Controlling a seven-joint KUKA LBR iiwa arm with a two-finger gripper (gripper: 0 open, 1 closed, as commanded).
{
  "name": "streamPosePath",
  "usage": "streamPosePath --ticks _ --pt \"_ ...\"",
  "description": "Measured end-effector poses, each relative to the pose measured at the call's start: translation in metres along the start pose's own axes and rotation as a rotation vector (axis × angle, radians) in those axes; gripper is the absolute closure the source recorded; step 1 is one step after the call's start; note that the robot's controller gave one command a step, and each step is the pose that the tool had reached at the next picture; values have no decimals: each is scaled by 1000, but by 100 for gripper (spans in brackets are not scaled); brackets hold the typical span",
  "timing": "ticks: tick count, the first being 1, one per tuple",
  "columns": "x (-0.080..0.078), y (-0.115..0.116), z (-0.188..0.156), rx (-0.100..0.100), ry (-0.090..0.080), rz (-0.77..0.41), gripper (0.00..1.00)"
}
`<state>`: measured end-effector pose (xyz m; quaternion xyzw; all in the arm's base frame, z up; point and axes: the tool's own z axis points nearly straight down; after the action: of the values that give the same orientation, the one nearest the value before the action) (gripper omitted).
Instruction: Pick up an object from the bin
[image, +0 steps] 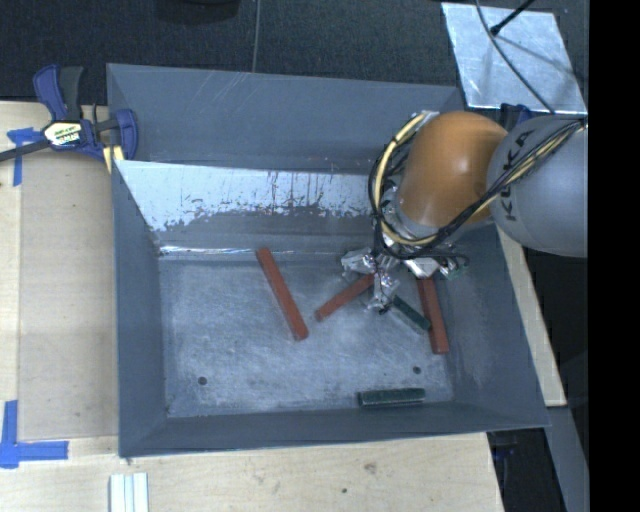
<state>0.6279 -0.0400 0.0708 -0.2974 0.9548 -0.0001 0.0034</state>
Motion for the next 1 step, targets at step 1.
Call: streamPosePath --ticks 1 --pt "0 0 0 0 1 1 0"
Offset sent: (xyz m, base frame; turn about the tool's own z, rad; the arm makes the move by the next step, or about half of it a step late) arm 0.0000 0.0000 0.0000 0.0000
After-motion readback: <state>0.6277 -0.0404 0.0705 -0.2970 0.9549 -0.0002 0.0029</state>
